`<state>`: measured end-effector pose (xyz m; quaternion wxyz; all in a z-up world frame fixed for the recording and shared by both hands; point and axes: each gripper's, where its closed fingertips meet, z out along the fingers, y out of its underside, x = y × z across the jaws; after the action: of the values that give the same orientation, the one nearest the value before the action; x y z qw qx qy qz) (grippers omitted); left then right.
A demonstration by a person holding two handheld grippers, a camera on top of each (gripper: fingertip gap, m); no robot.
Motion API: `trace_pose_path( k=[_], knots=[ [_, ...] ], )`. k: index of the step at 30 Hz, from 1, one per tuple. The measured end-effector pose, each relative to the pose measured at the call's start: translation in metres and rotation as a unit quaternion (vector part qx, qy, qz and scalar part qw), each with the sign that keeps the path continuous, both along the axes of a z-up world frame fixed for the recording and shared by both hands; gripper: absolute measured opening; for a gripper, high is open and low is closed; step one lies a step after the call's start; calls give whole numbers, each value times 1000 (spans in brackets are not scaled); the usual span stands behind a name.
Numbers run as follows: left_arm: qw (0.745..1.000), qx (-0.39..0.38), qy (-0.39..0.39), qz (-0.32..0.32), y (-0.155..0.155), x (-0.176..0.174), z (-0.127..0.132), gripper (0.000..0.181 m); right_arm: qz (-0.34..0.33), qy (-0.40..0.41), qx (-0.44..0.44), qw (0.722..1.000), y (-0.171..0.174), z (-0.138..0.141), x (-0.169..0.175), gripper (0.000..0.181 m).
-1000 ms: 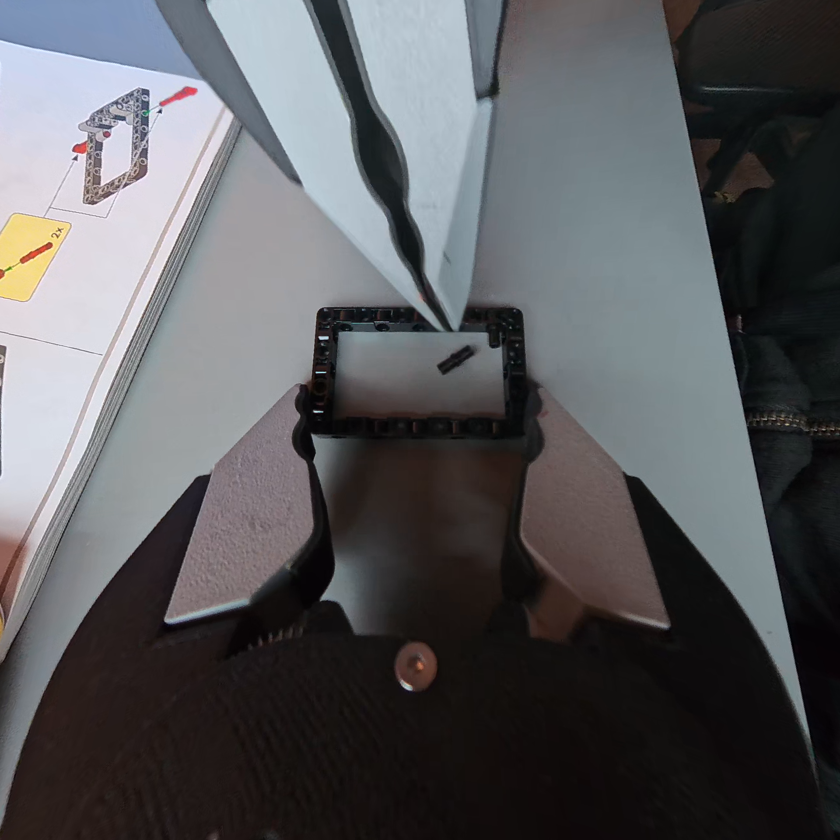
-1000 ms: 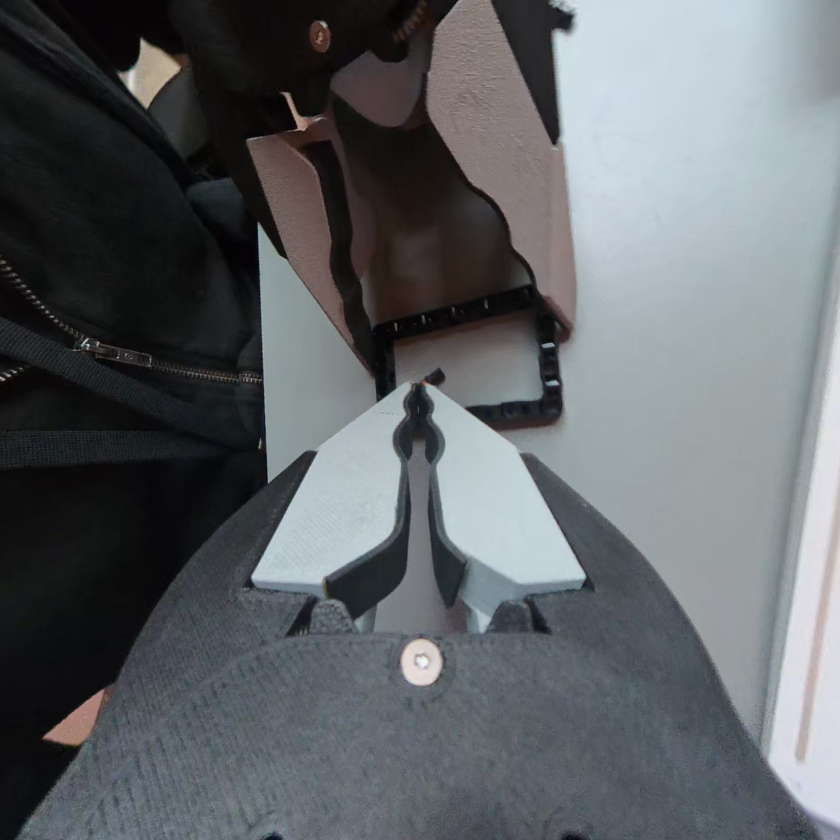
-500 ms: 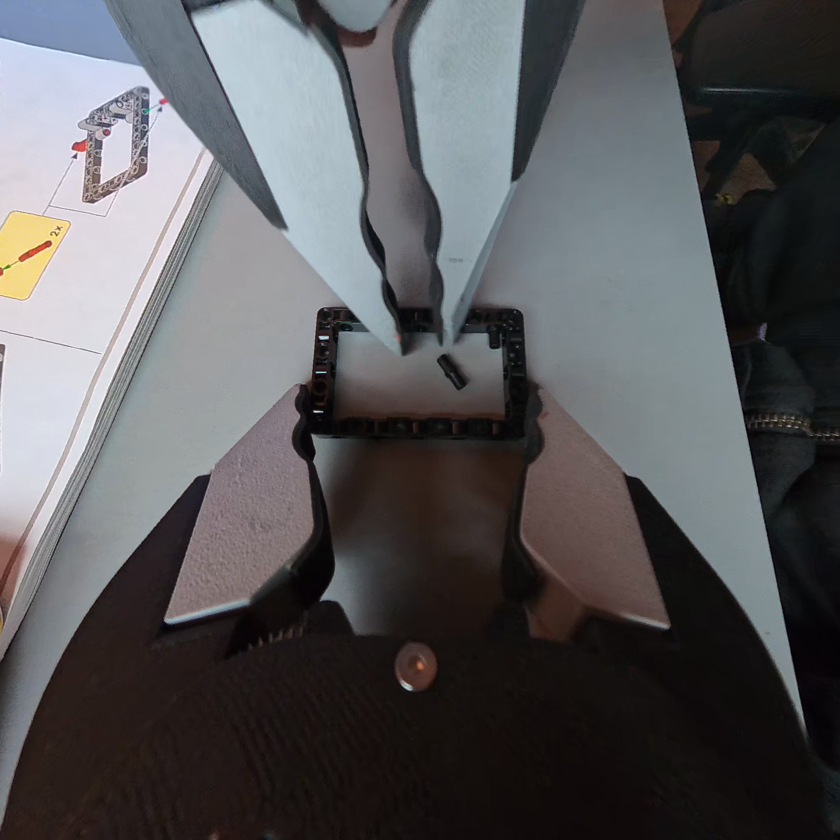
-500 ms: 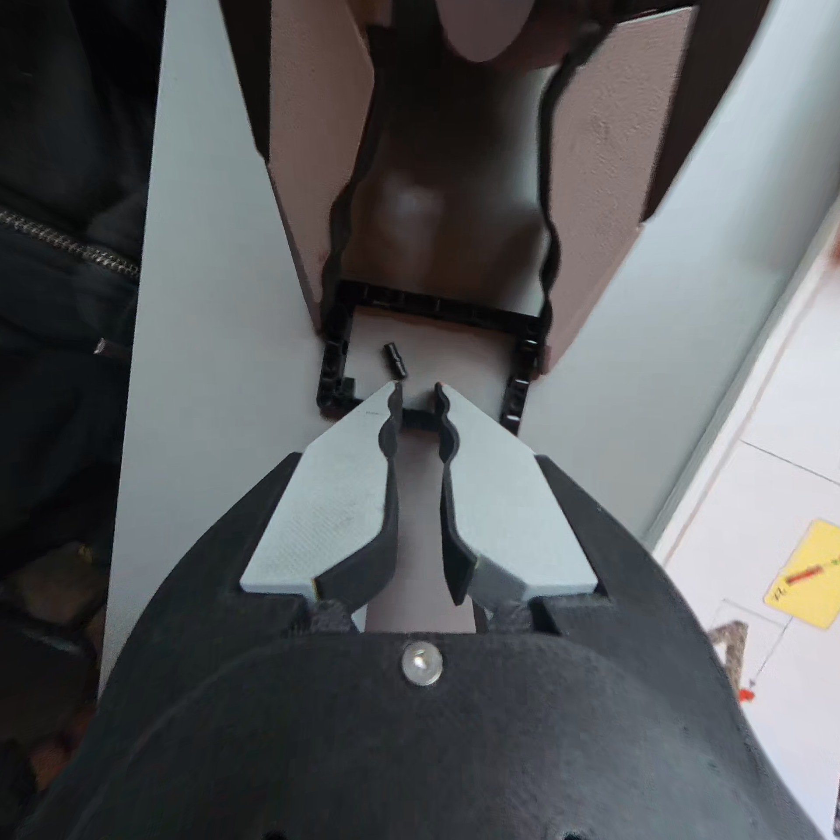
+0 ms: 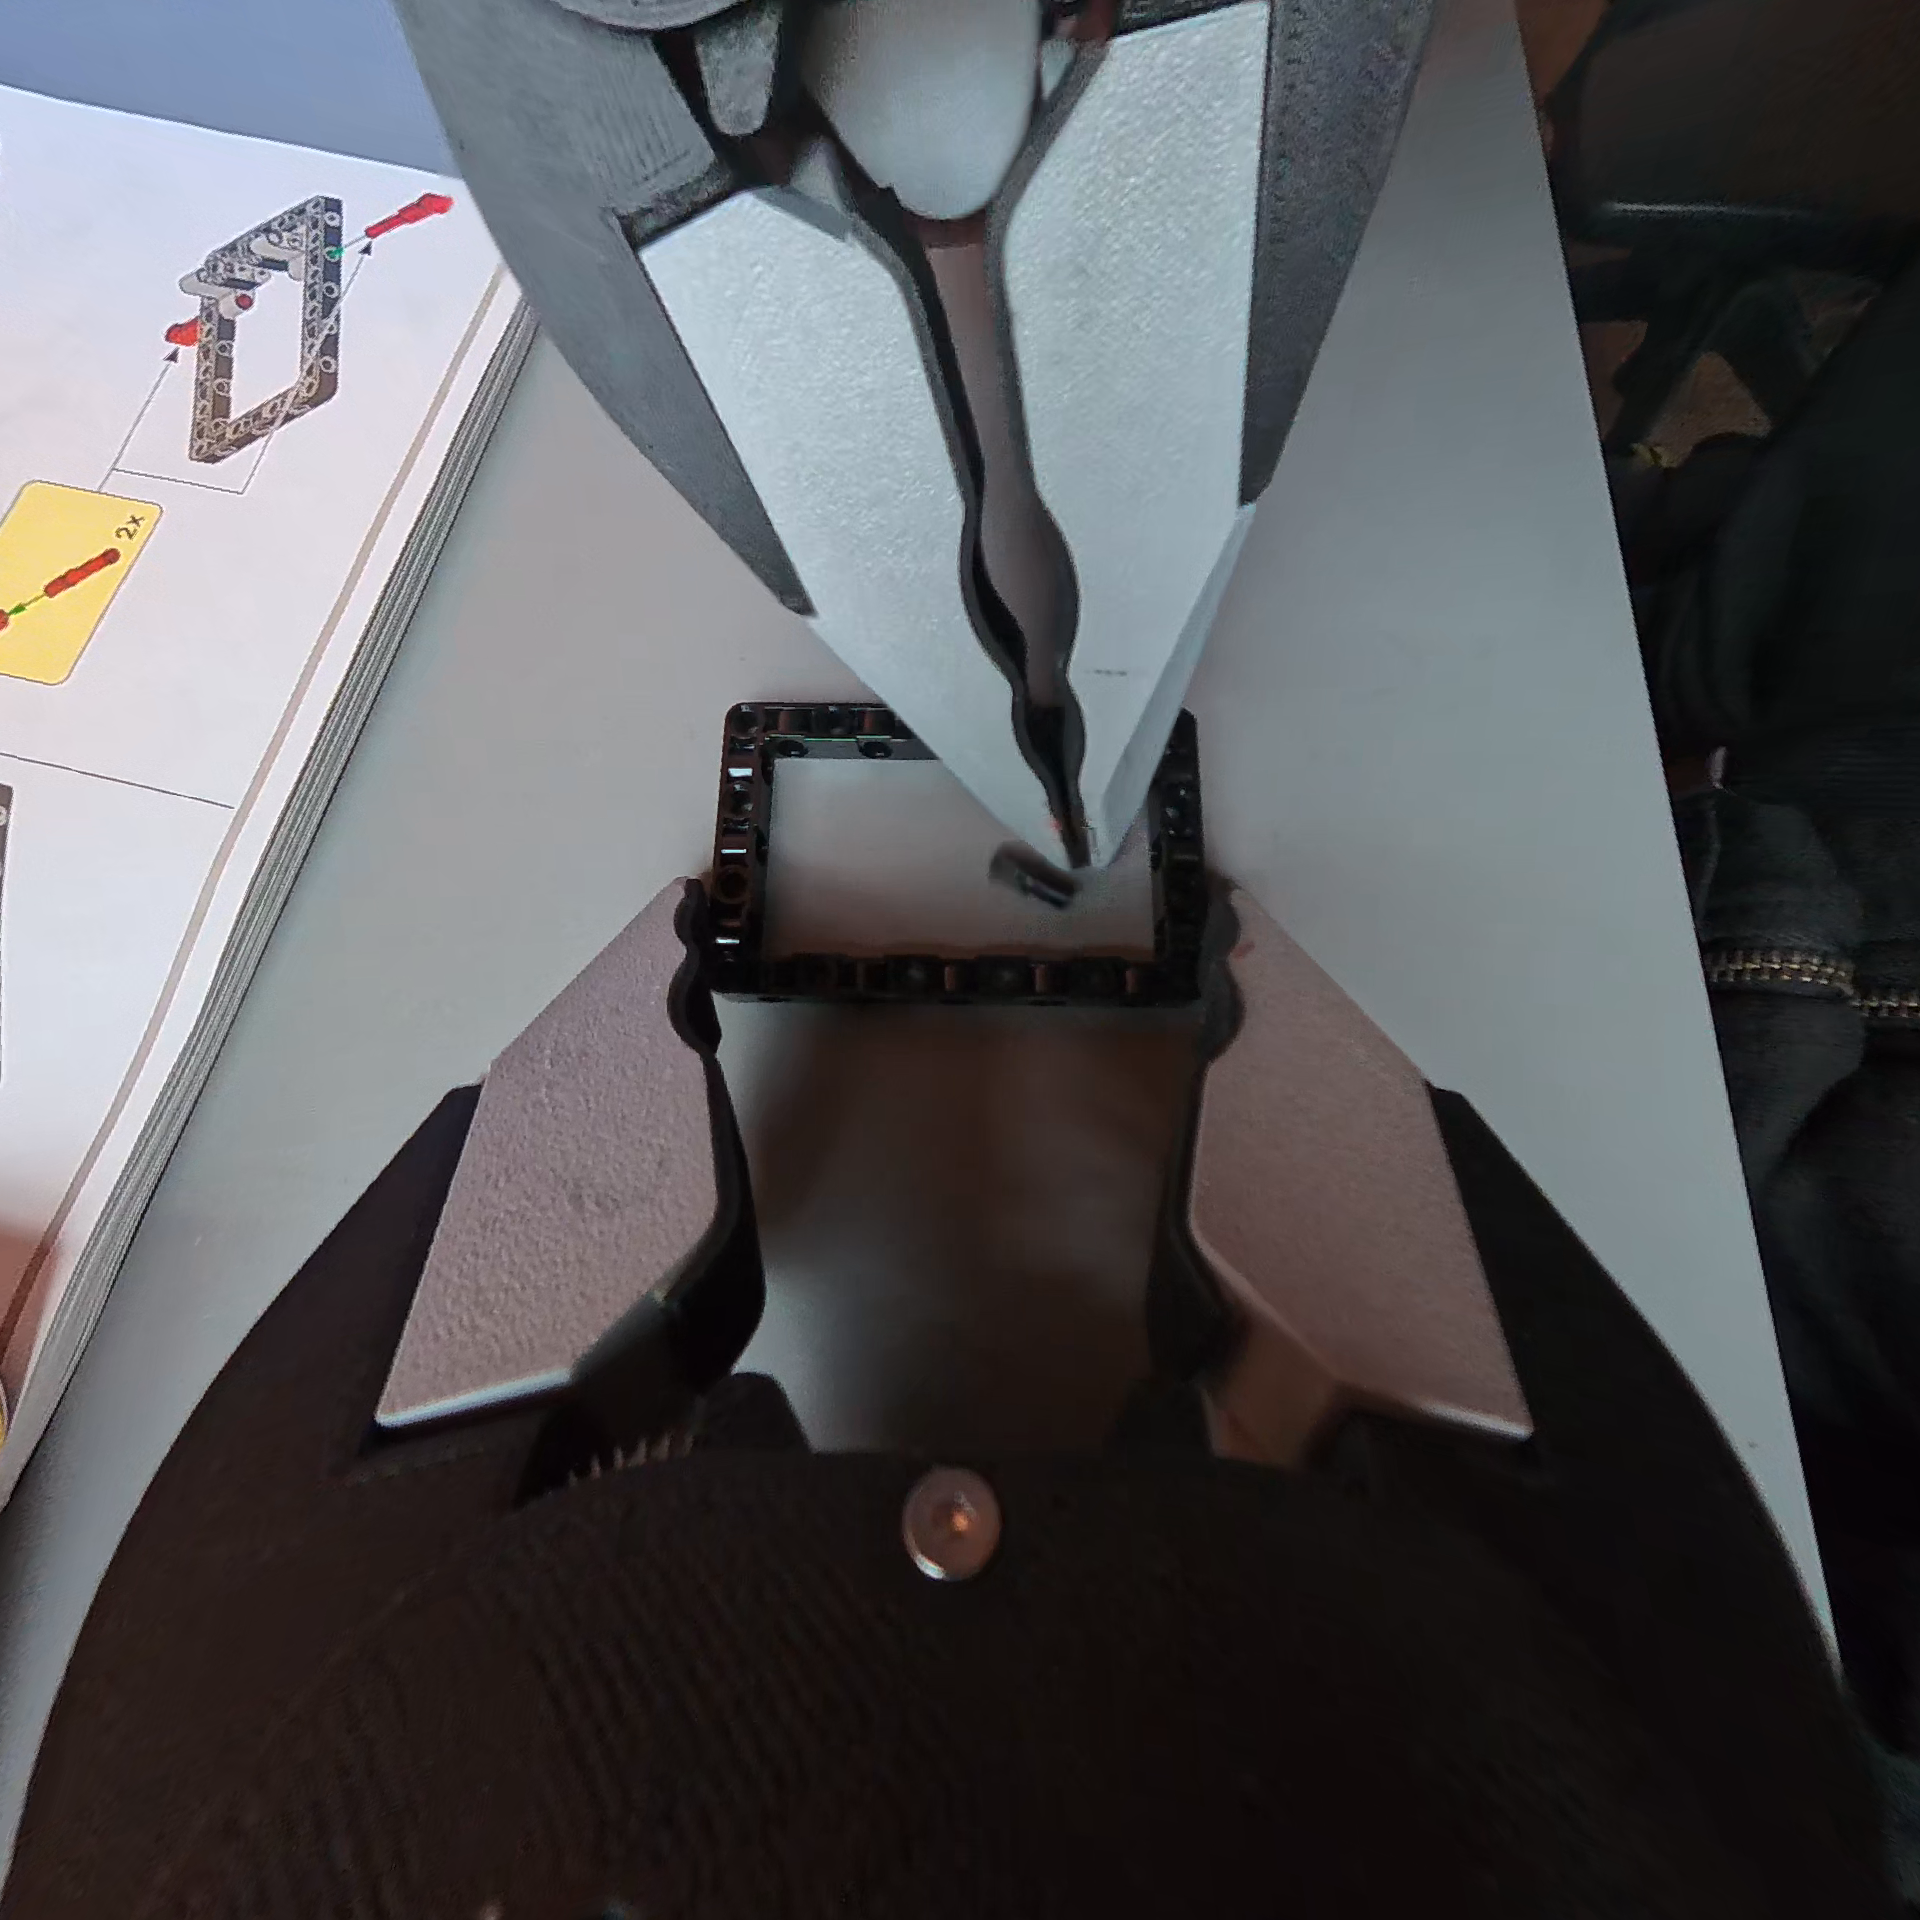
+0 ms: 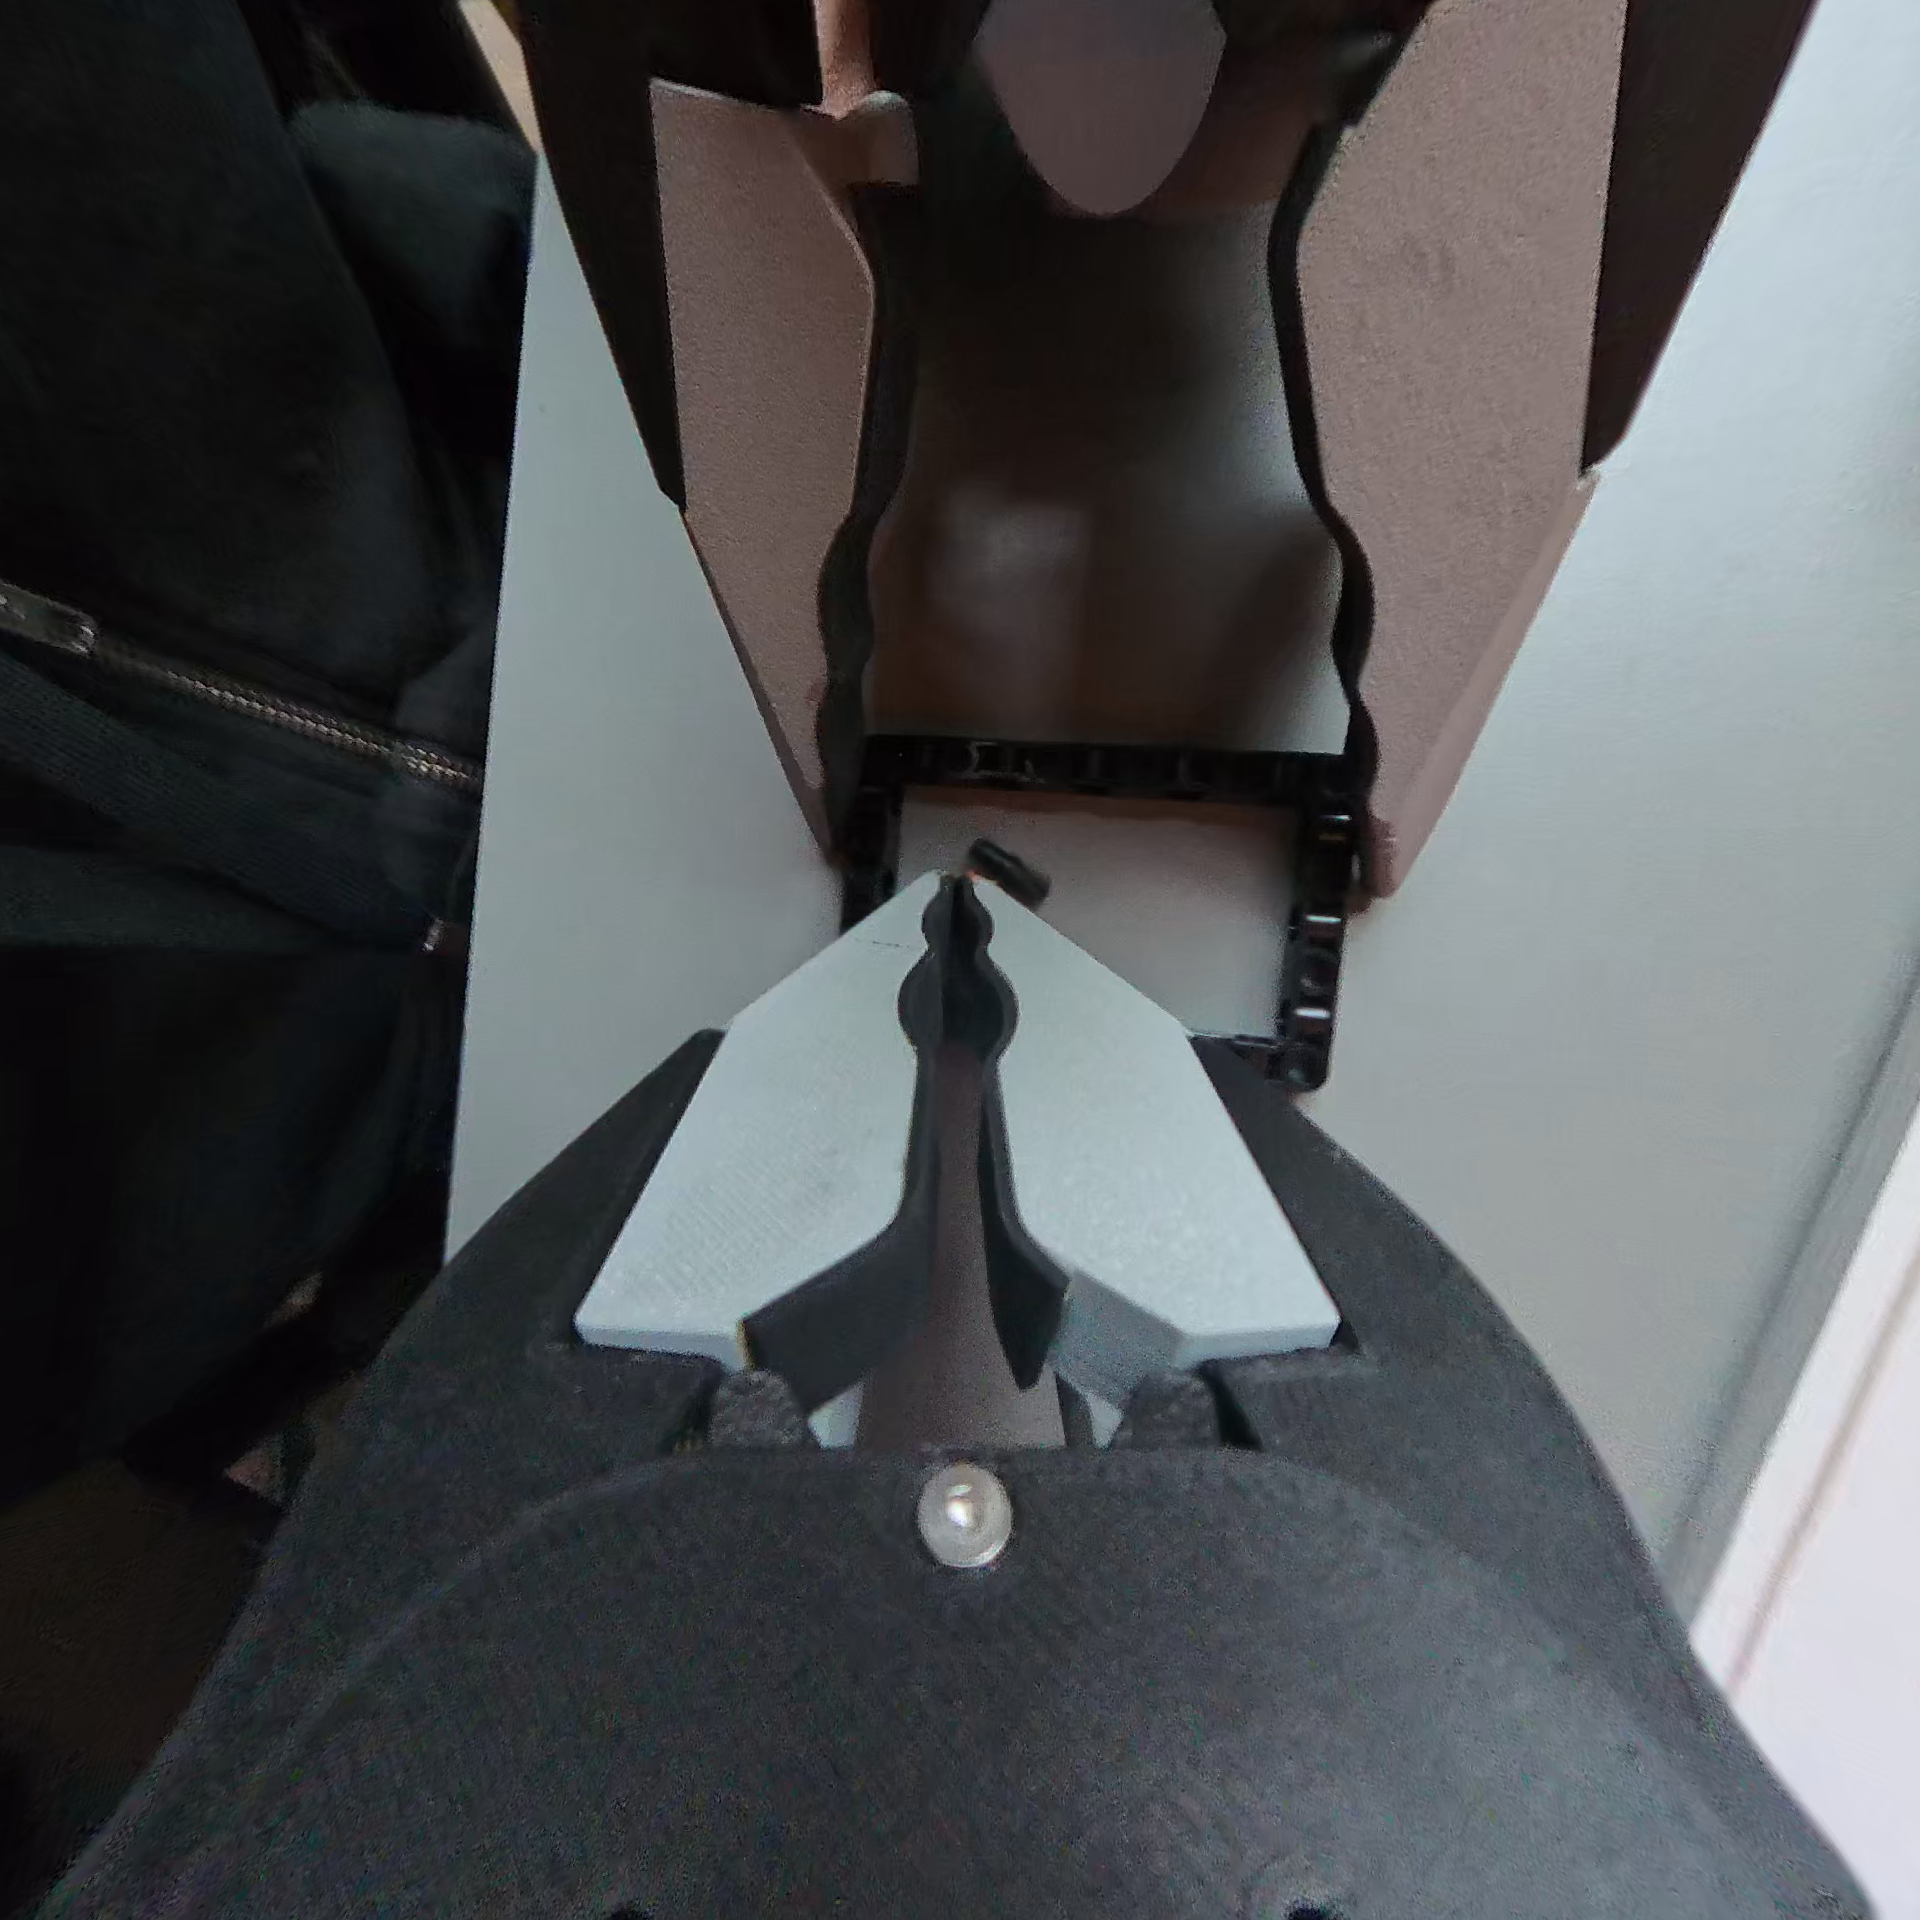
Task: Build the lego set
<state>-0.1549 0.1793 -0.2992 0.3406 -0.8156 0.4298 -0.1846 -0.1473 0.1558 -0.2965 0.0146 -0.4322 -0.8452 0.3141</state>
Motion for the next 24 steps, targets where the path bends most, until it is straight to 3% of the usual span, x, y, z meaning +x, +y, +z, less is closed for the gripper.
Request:
trace_pose_path(
  k=[1, 10, 19, 24],
  knots=[
    [1000, 0, 0, 0, 0, 0, 0, 93, -5, -1, -9, 1000, -2, 0, 1, 0],
    [1000, -1, -1, 0, 0, 0, 0, 93, -19, 27, 44, 998, 18, 7, 4, 4],
    [1000, -1, 0, 0, 0, 0, 0, 93, 38, 43, 109, 992, 19, -1, -2, 4],
    [1000, -1, -1, 0, 0, 0, 0, 93, 27, 31, 47, 998, 8, 0, 0, 1]
  ],
)
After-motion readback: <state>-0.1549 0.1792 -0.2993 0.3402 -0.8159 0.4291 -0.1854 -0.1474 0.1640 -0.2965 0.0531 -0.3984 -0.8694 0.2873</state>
